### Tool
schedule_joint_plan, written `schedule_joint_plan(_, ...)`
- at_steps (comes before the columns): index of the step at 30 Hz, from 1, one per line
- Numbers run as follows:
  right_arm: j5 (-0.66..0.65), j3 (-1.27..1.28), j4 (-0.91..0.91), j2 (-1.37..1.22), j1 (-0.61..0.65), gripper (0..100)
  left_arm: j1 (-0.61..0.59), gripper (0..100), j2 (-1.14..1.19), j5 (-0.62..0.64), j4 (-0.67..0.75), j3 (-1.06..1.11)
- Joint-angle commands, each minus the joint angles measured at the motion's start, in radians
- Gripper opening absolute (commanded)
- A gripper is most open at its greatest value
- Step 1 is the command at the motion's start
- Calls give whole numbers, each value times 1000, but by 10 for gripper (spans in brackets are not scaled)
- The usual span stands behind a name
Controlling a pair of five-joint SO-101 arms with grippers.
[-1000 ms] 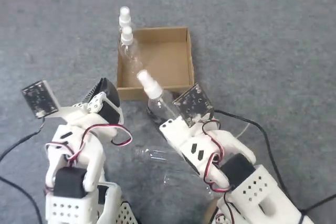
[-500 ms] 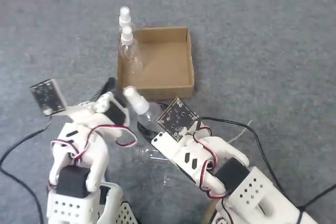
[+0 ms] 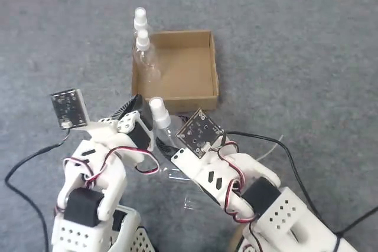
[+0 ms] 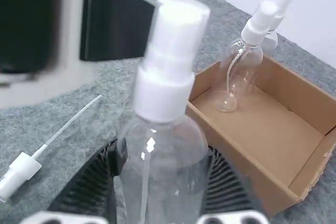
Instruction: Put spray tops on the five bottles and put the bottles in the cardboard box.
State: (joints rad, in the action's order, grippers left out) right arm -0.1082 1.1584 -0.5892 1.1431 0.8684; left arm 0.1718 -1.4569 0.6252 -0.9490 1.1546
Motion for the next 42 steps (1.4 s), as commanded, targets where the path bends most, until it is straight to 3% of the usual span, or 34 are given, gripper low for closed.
schedule_joint_plan(1, -14, -21, 25, 42, 8, 7, 26, 13, -2, -15, -23, -31)
schedule_joint_plan(7, -14, -21, 25, 41, 8, 8, 29, 14, -2, -63, -32, -31)
schedule_joint_plan(14, -15, -21, 25, 42, -1, 7, 97, 15, -2, -94, -146, -91)
schedule_joint_plan(42, -77, -14, 48, 31, -25, 7, 169, 16, -3, -95, -183, -156)
